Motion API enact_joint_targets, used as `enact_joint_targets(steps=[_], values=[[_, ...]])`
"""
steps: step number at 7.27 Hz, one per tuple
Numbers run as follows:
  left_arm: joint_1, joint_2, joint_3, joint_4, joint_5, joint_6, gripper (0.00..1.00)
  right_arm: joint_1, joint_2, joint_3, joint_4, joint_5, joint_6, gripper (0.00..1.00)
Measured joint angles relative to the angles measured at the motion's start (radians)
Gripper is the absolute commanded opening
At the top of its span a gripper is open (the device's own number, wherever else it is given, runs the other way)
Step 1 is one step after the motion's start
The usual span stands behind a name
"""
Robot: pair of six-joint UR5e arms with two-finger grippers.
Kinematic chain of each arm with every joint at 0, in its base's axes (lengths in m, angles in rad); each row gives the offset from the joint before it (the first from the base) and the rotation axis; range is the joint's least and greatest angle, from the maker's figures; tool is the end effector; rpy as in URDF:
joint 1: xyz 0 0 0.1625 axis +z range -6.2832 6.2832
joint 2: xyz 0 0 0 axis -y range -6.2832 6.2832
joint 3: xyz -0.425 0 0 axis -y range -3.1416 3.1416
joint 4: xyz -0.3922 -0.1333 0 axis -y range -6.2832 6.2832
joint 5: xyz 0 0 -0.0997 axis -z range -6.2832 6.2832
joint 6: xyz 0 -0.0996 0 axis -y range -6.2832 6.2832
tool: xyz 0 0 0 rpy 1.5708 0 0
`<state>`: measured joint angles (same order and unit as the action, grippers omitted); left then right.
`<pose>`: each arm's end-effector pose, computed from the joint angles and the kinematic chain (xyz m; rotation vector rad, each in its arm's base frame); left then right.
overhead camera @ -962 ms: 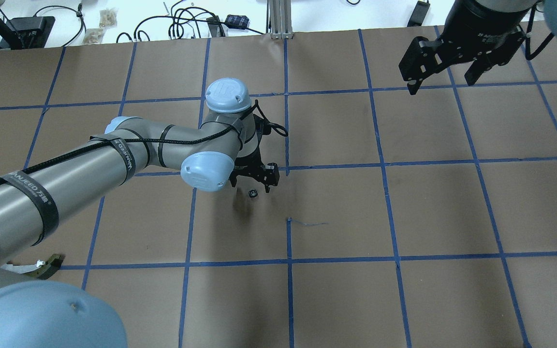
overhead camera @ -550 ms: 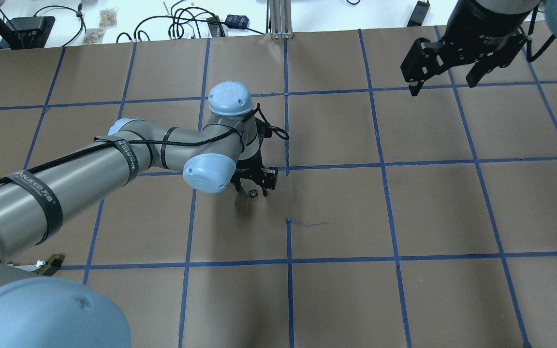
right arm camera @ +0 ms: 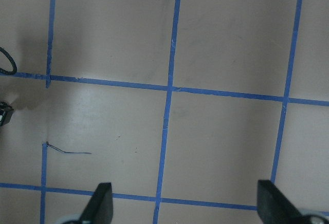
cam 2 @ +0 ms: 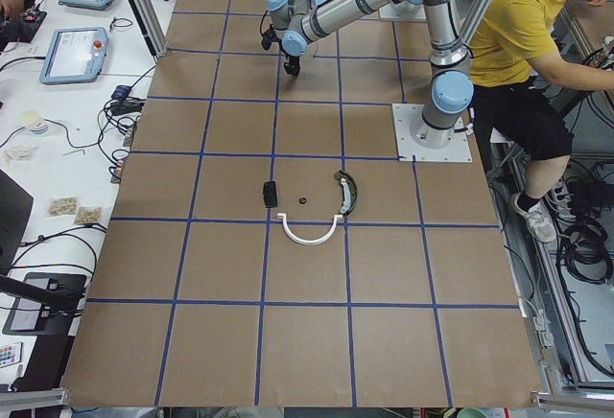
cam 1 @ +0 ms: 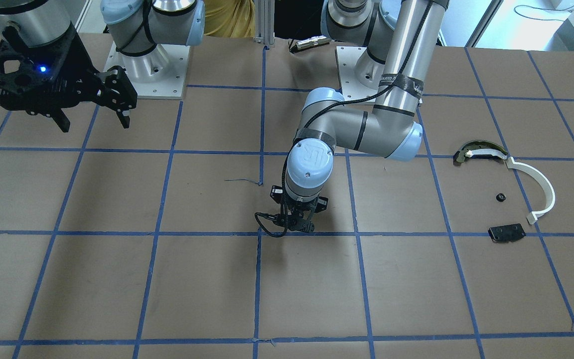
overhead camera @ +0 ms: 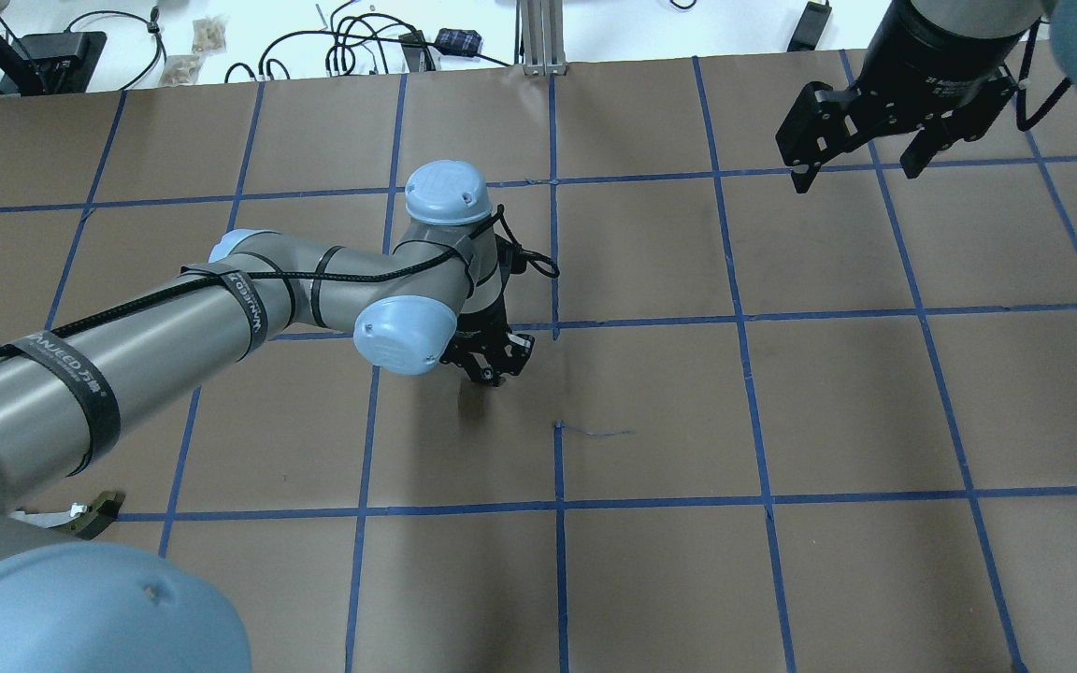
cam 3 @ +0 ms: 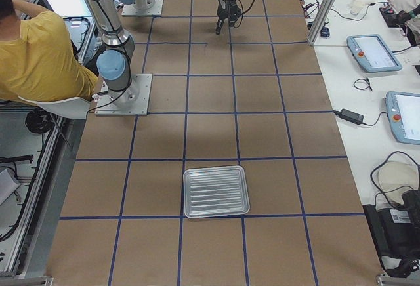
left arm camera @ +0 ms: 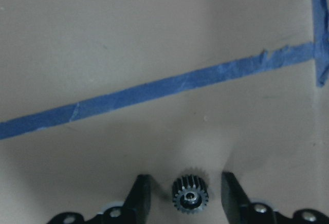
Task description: Place bearing gear from tray to pile
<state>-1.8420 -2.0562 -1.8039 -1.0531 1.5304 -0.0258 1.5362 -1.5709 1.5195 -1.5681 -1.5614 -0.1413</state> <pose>-0.2854 -0.5137 0.1628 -0.3750 -3.0925 -0.3197 0.1170 -0.5004 0.5130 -0.1676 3.1311 -0.0774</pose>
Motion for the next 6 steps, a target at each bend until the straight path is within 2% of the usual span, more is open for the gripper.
enact_joint_targets(steps=[3, 4, 6], values=[[0.032, 0.019, 0.019, -0.036, 0.017, 0.011, 0.00, -0.001, 0.000, 0.001, 0.000, 0.000, 0.000, 1.00], [0.089, 0.038, 0.045, -0.104, 0.059, 0.033, 0.00, -0.001, 0.000, 0.001, 0.000, 0.000, 0.001, 1.00], [0.288, 0.087, 0.141, -0.285, 0.127, 0.158, 0.00, -0.001, 0.000, 0.001, -0.001, 0.000, 0.002, 1.00]])
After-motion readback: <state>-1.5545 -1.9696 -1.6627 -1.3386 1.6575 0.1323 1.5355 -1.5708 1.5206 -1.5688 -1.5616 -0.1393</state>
